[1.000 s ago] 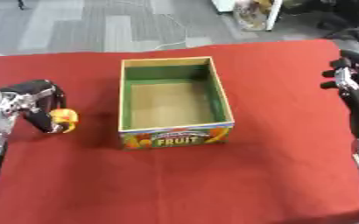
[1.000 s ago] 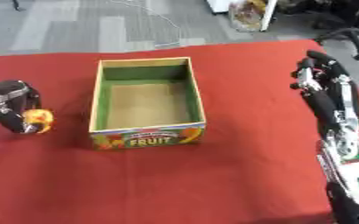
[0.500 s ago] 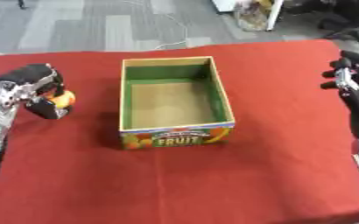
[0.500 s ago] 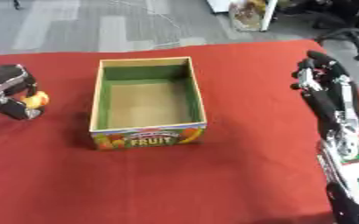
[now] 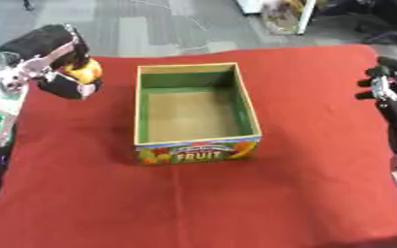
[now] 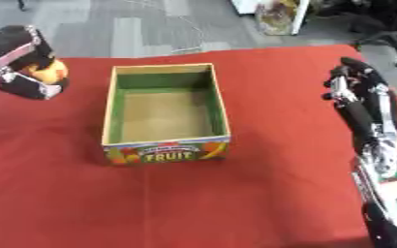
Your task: Pick up objects on the table and place them in the box.
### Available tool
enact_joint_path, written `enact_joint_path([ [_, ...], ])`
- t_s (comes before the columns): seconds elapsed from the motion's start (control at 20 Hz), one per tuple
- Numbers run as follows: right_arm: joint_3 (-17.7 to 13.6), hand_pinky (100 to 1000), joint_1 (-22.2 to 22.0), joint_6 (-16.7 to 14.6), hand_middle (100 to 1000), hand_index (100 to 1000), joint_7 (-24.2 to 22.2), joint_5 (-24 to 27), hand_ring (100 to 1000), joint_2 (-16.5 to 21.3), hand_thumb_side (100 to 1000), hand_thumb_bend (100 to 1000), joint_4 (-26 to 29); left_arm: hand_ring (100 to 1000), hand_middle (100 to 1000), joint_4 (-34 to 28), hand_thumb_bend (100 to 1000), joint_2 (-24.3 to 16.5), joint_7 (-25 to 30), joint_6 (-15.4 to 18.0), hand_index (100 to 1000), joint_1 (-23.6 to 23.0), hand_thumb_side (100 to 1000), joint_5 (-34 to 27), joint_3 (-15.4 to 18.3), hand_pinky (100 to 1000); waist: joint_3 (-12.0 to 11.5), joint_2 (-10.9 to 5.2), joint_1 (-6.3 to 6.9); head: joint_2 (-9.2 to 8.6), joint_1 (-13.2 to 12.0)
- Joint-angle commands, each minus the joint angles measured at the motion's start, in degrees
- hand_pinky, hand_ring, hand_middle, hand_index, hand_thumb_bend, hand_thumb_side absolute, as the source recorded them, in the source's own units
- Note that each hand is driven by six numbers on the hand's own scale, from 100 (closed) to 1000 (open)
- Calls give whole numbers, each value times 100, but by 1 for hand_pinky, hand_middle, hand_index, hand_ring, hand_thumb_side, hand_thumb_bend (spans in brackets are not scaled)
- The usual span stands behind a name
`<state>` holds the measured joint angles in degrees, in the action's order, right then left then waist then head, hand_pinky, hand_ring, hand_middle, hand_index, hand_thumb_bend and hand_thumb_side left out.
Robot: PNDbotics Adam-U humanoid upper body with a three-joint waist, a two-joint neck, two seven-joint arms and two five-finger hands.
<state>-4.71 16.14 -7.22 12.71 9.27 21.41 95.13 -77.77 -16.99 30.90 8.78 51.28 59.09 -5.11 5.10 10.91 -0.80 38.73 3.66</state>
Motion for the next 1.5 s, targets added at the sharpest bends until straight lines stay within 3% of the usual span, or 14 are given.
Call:
enact_joint_path([
  [0.05,10,536,89,-12,627,795,-50,16,624,73,413,114,58,145,100,156,235,268,-72,90,213,227,114,108,-159,237,41,-104,-19,3,-54],
  [0.1,13,537,92,-12,628,795,-55,19,624,69,426,100,58,146,100,261,462,360,-112,105,214,248,183,159,-197,238,56,-101,-22,-3,-61],
  [0.15,17,537,98,-12,627,795,-59,21,624,64,413,114,58,149,100,366,231,457,-152,121,219,260,110,212,-235,240,75,-95,-25,-12,-72],
  [0.25,25,537,111,-11,628,795,-71,25,624,50,413,114,57,178,125,598,229,652,-265,136,253,271,100,359,-317,264,106,-81,-28,-29,-92],
  [0.3,28,537,117,-10,628,795,-77,26,624,44,413,114,57,193,140,699,243,716,-306,153,271,270,100,428,-353,274,115,-76,-28,-35,-97],
  [0.35,30,537,122,-11,628,795,-82,27,624,40,414,113,58,372,348,794,366,770,-311,189,466,255,100,483,-390,380,122,-72,-28,-39,-98],
  [0.4,31,537,123,-11,628,795,-85,27,624,38,414,113,58,372,348,870,366,808,-299,237,466,241,100,528,-416,380,125,-70,-28,-42,-97],
  [0.45,29,537,121,-10,628,795,-86,27,624,38,414,113,56,488,513,924,446,830,-288,286,646,223,100,563,-436,460,124,-68,-26,-45,-91],
  [0.5,27,537,119,-9,628,795,-85,26,624,38,414,113,54,539,576,967,487,845,-273,343,709,198,100,587,-457,499,120,-66,-23,-48,-83],
  [0.6,23,537,114,-7,628,795,-85,23,624,35,413,112,51,585,626,1010,506,847,-252,452,752,153,100,579,-481,543,105,-64,-18,-48,-65],
  [0.85,14,537,104,-7,628,794,-85,17,624,34,414,112,46,601,651,719,539,759,-303,607,768,33,100,278,-462,564,47,-72,-10,-38,-38],
  [1.0,-1,538,76,-8,628,794,-76,11,624,44,413,112,40,592,641,169,524,591,-433,597,761,-71,100,-99,-389,559,-8,-82,-9,-23,-2],
  [1.5,-47,538,14,-16,628,793,-47,-5,625,72,416,100,27,550,596,-1556,449,-162,-667,43,728,-591,100,-1348,129,526,-220,-102,8,24,145],
])
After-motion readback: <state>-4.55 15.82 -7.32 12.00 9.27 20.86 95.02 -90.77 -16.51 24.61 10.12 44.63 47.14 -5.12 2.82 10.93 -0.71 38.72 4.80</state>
